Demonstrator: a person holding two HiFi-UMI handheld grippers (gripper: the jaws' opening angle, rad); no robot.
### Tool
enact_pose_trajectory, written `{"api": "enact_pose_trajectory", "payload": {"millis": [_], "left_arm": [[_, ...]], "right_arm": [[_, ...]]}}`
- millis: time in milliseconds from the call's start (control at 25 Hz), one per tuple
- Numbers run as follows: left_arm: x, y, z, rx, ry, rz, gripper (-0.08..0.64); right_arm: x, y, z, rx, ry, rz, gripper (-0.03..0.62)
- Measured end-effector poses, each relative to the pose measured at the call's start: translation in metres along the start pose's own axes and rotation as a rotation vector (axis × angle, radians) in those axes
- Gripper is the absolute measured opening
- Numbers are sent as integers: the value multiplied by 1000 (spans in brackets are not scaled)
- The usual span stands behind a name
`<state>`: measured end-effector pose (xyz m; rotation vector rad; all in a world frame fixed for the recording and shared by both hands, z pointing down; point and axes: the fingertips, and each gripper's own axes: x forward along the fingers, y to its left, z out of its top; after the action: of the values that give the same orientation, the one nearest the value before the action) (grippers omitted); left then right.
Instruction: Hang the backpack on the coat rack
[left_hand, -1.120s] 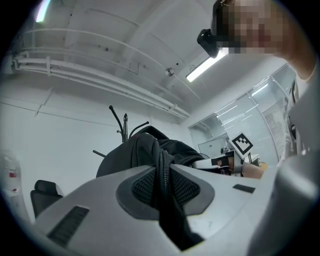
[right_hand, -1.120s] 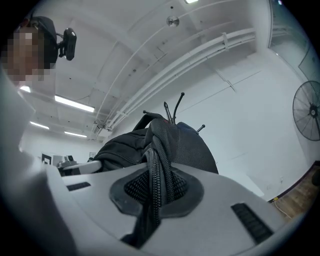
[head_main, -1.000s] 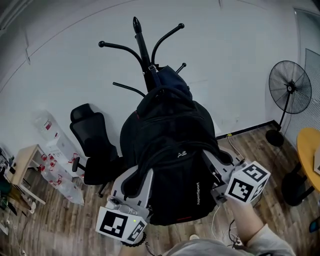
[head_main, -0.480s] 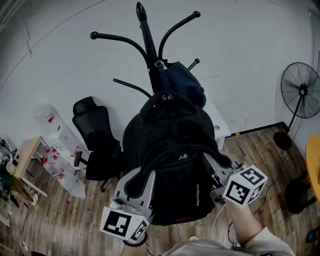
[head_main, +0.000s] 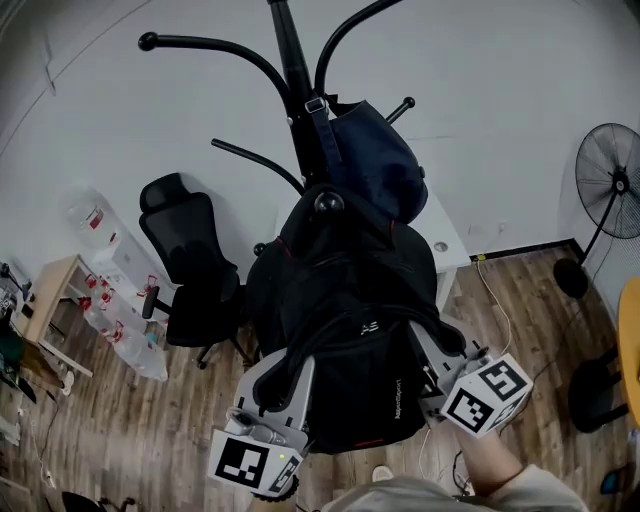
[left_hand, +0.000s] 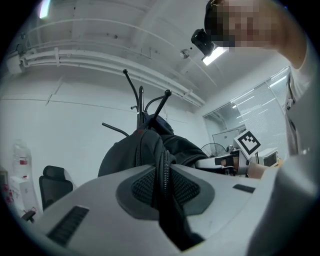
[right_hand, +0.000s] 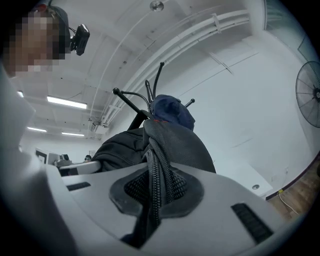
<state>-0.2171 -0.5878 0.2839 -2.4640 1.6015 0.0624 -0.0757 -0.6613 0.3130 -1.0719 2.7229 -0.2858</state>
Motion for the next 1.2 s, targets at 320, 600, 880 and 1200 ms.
{"api": "enact_pose_trajectory", "payload": {"millis": [320,600,880,1200], "left_arm": [[-2,6,-26,-22,-9,54,58],[-7,-2,-41,128,-42,129,74],[-39,-6,-30,174,-144,117,124],[-108,-17,-27,132,-136,117,124]], "right_arm": [[3,0,-20,-56,-25,-4,34],[0,9,-29,-243,-72,-75,34],[-11,27,-37,-314,-98,-131,74],[-88,53,-49,-355,-159,-254,109]]}}
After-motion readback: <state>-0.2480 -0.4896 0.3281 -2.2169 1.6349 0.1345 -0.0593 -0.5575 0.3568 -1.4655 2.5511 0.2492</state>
